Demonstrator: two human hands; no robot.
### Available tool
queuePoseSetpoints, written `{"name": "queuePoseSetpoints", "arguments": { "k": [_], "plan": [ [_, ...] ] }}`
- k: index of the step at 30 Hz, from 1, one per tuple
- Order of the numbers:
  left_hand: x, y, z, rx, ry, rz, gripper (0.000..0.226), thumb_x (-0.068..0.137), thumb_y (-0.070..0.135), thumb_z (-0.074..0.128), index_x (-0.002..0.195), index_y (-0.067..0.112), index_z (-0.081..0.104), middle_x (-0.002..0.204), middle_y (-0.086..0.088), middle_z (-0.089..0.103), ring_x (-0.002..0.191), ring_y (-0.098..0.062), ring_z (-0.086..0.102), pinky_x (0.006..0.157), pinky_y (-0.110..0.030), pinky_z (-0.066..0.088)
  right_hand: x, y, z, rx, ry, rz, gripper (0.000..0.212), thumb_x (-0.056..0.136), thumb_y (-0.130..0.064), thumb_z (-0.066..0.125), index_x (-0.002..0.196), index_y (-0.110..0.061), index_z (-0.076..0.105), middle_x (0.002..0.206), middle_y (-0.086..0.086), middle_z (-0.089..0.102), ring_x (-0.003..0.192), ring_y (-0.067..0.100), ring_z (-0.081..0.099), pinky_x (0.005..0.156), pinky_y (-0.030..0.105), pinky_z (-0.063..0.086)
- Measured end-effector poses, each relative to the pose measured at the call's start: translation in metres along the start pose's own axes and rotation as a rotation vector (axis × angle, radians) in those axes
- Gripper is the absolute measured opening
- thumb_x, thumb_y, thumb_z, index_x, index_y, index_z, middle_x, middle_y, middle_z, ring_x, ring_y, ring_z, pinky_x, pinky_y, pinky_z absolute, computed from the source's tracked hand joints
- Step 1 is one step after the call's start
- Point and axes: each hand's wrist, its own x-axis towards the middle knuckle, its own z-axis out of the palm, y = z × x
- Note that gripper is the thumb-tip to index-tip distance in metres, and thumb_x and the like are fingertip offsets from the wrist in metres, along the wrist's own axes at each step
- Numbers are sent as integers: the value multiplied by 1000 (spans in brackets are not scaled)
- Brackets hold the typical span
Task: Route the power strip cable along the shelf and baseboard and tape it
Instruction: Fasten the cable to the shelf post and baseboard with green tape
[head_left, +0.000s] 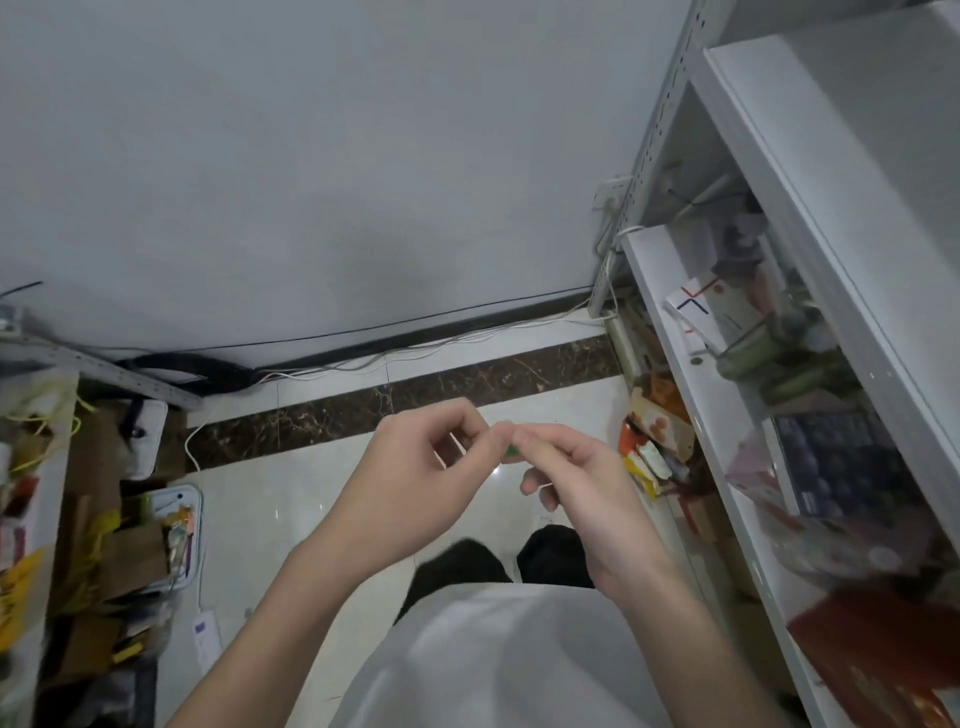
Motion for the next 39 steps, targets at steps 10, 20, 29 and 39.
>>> {"name": "queuePoseSetpoints", "arguments": {
  "k": [10,20,29,39],
  "plan": [
    [140,-5,-56,67,-108,-4,34,95,41,63,67,23,59,61,-3,59,60,-33,56,62,-47,49,109,-65,27,74,51,41,18,95,-25,63,94,-17,79,91,2,75,66,10,51,65,22,40],
    [304,-38,-116,625,-270,288,28,91,53,55,76,29,52,77,16,57,69,-6,55,58,-22,36,224,-94,73,30,450,-92,12,94,-25,67,87,-24,77,83,-6,74,68,5,59,71,23,50],
    [456,-99,-44,199,-633,217,22,87,46,69,71,34,58,62,18,56,51,-5,41,53,-22,32,335,-67,24,126,663,-86,15,93,-20,69,83,-28,78,80,-11,73,68,0,60,69,18,47],
    [659,-271,182,118,-560,470,16,93,24,70,79,28,62,71,20,62,60,-1,54,56,-9,37,589,92,-111,-79,868,-220,7,88,-15,76,84,-22,75,80,-16,73,63,-7,60,59,6,44]
  ]
}}
